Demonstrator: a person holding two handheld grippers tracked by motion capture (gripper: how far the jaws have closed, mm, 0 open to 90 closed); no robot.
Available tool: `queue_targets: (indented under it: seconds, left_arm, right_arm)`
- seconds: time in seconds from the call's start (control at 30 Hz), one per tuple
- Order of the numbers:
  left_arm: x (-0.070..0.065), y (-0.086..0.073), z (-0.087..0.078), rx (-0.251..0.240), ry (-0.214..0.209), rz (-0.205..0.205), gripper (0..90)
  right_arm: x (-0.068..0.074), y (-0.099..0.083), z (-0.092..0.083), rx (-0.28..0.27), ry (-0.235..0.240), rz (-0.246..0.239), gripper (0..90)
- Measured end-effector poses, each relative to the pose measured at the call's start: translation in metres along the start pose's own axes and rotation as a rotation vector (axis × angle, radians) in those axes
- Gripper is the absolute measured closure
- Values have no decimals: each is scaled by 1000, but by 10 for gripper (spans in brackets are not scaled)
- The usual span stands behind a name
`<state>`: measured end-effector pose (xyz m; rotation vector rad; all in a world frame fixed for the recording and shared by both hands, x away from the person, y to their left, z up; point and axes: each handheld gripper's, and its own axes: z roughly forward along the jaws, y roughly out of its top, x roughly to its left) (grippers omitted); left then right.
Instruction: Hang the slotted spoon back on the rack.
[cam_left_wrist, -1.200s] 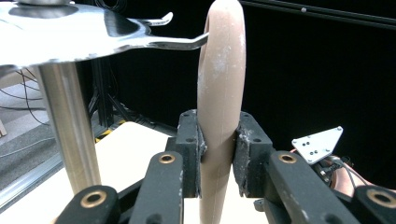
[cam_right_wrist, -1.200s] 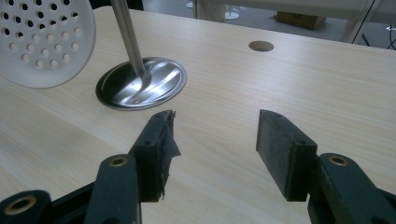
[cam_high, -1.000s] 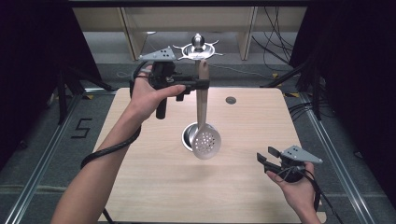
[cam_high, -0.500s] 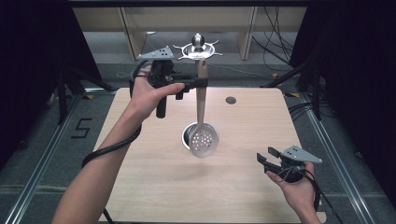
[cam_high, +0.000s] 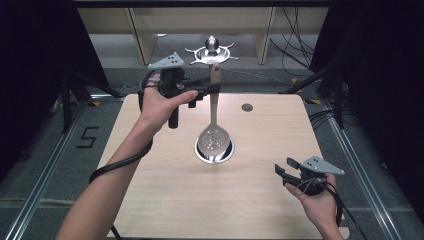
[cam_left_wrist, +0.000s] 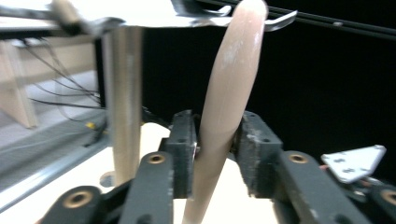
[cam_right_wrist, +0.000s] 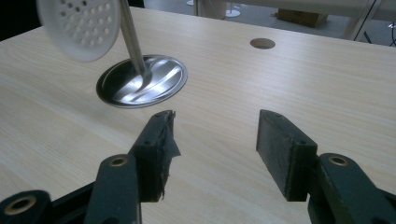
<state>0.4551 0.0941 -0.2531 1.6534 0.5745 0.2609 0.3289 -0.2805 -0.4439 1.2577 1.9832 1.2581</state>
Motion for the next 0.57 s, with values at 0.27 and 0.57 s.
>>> queue_targets:
  seconds: [0.27,0.57]
  left_arm:
    - [-8,-74,-43,24,166,133,384]
    - [4,-219,-109,249,327,104,303]
  right_arm:
    - [-5,0,0,-13,-5,-31,466]
    - [-7,-1,2,-3,-2,-26,454]
